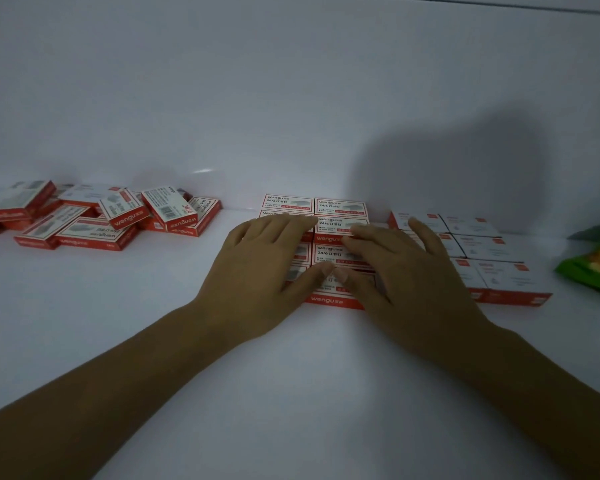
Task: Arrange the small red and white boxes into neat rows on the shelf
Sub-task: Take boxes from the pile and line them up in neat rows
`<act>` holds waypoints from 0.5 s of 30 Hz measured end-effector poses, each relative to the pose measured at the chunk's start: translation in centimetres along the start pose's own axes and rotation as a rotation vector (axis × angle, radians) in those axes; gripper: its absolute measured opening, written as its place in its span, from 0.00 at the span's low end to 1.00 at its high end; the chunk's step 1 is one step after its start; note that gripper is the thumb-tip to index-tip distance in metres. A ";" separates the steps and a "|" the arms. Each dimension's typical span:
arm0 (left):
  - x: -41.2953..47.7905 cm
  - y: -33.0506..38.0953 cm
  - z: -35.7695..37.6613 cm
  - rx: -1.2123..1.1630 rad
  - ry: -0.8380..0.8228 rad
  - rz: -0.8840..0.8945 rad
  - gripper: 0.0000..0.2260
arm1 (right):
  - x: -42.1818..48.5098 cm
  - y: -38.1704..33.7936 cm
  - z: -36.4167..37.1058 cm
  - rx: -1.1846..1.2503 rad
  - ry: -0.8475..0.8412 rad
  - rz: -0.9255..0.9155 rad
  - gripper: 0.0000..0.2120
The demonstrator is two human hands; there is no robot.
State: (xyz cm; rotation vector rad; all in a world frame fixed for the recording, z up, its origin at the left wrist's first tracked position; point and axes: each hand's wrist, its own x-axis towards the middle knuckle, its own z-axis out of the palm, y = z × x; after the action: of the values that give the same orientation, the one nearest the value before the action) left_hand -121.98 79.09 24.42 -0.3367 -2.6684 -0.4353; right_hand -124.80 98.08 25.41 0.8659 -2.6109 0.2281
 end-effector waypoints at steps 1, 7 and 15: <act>0.0 0.0 0.0 0.001 -0.001 0.002 0.28 | 0.0 0.1 -0.2 0.001 -0.021 -0.013 0.30; -0.1 0.1 -0.1 -0.008 -0.002 0.014 0.28 | -0.1 0.5 -0.2 0.042 -0.080 -0.011 0.31; -0.3 -0.1 0.0 0.023 -0.002 0.040 0.33 | -0.2 0.7 -0.3 0.061 -0.095 -0.004 0.31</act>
State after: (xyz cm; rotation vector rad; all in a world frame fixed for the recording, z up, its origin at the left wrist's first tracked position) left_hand -121.74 78.95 24.24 -0.3831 -2.6613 -0.3924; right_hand -124.95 98.81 25.61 0.9232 -2.7021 0.2740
